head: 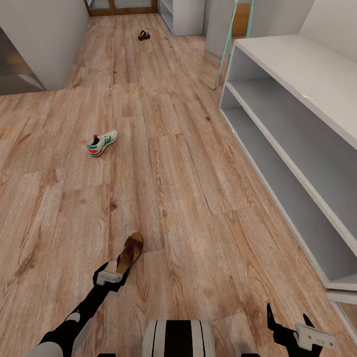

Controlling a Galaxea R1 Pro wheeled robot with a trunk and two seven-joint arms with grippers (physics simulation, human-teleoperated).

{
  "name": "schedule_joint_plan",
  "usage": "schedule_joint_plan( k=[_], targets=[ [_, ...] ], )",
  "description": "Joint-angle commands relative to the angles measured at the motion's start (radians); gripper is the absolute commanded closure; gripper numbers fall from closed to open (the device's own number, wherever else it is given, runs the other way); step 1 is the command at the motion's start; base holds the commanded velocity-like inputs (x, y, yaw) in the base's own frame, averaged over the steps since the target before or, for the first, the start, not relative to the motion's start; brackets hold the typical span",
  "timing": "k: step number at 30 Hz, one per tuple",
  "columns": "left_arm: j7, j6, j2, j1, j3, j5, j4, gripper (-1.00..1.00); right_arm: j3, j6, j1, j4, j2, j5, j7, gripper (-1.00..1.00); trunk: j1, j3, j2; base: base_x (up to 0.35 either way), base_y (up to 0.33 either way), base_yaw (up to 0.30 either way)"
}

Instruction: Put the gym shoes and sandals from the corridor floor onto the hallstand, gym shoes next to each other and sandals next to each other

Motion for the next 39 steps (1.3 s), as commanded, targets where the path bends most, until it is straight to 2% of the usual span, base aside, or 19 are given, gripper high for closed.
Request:
schedule_joint_plan(
  k=[1,11,39],
  targets=[
    [0.000,0.000,0.000,0.000,0.000,0.000,0.000,-1.00,0.000,0.000,0.000,0.000,0.000,0.000,0.000,-1.00,0.000,0.000,0.000,0.000,0.000,0.000],
    [0.000,0.000,-0.001,0.000,0.000,0.000,0.000,-1.00,0.000,0.000,0.000,-0.001,0.000,0.000,0.000,-1.00,0.000,-0.006,0.000,0.000,0.000,0.000],
    [0.000,0.000,-0.001,-0.001,0.000,0.000,-0.003,-1.00,0.001,-0.001,0.001,-0.010,0.000,0.000,0.000,-1.00,0.000,-0.042,0.000,0.000,0.000,0.000]
  ],
)
